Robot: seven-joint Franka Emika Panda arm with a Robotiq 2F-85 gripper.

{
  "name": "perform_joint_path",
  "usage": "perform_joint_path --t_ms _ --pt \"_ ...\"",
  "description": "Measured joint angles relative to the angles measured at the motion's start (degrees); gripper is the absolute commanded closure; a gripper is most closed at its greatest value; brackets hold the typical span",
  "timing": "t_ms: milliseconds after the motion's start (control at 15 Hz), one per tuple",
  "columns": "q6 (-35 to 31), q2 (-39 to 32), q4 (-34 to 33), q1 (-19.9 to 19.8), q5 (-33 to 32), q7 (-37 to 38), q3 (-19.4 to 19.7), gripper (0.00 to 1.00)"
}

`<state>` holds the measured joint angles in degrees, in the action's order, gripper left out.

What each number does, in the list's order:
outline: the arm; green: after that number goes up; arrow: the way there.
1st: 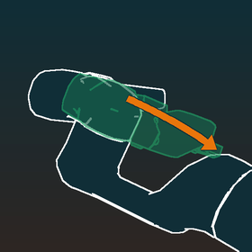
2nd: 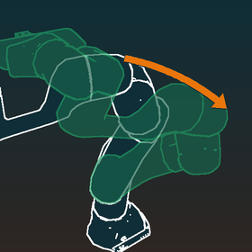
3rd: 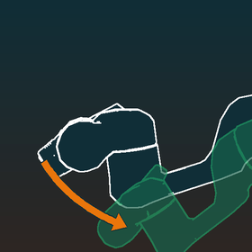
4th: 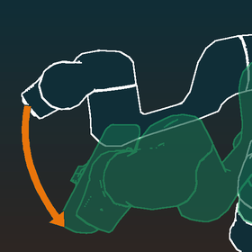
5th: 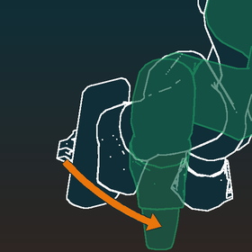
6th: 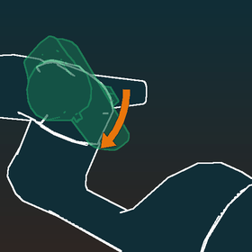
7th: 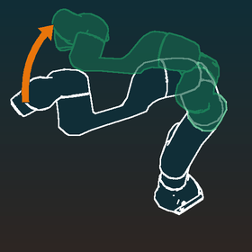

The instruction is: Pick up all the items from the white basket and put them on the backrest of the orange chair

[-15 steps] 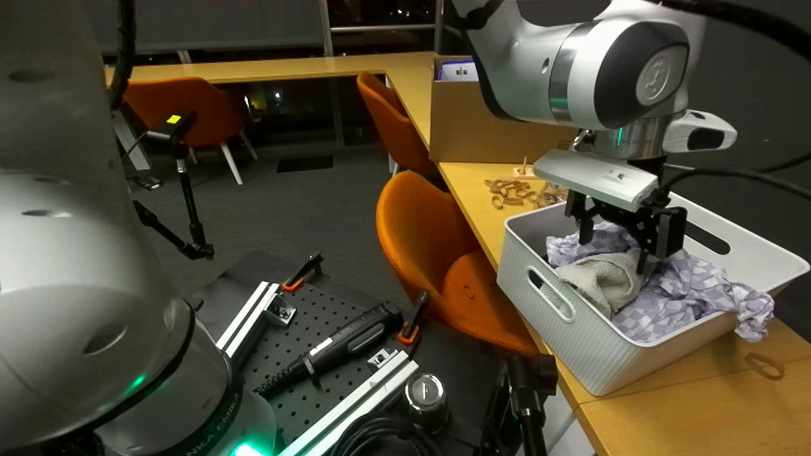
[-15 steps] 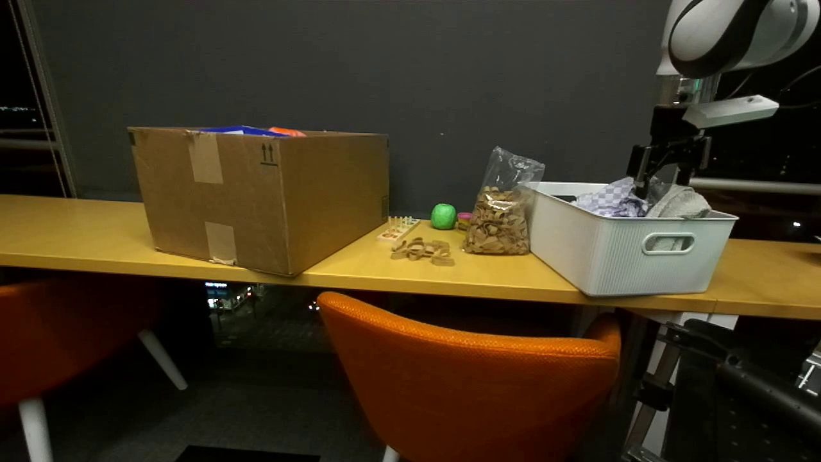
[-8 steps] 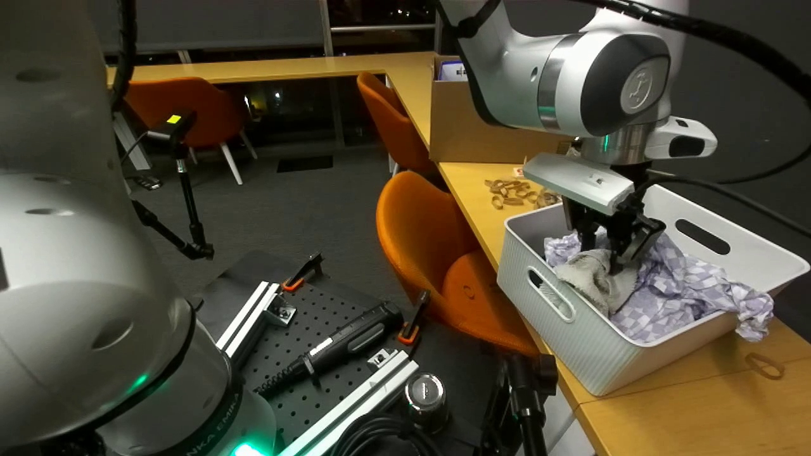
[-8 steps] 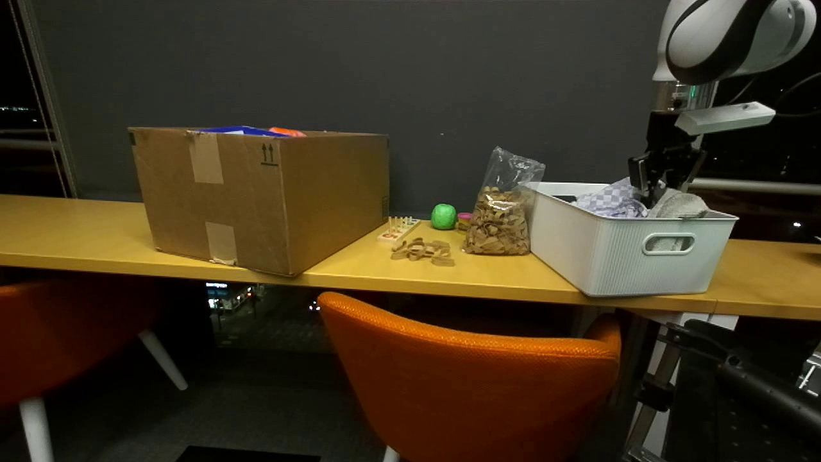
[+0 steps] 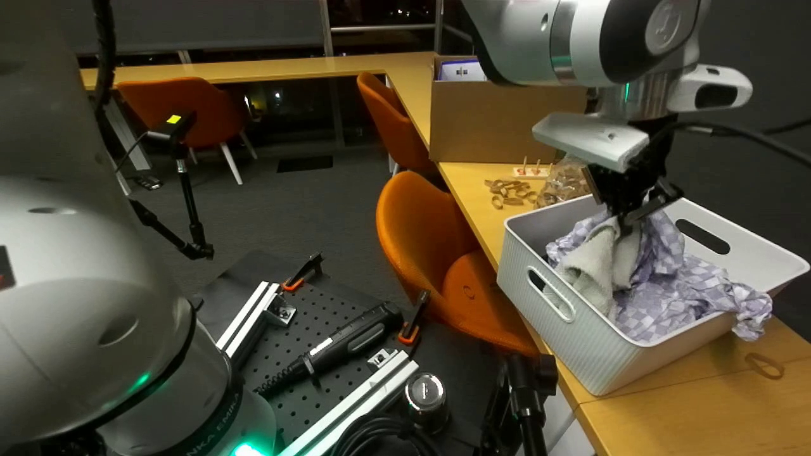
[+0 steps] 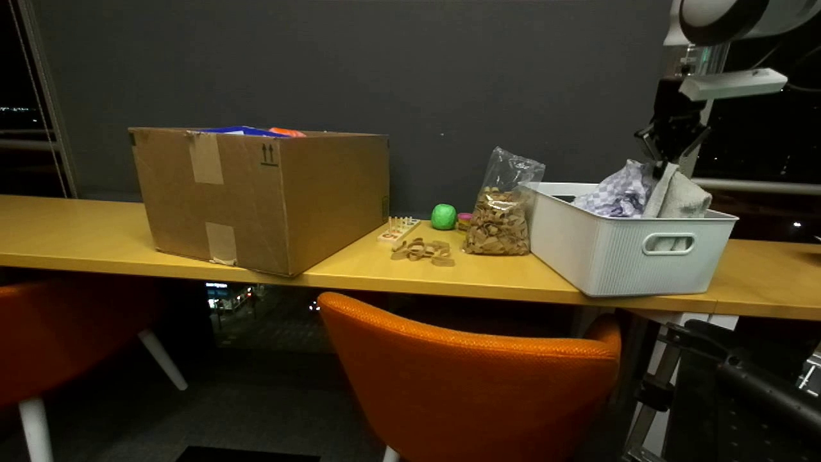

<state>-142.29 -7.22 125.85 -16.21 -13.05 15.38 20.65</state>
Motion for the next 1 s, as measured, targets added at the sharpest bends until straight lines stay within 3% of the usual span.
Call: perform_joint_path --t_ms 400,733,1000 --pt "9.2 10.1 -6.5 4.6 -4.4 6.1 -5.1 0.99" --pt "15.4 16.6 -9.4 9.0 -4.3 7.8 -14.3 0.99" --pt "19.1 17.8 -10.5 14.0 -2.9 9.9 -22.0 0.99"
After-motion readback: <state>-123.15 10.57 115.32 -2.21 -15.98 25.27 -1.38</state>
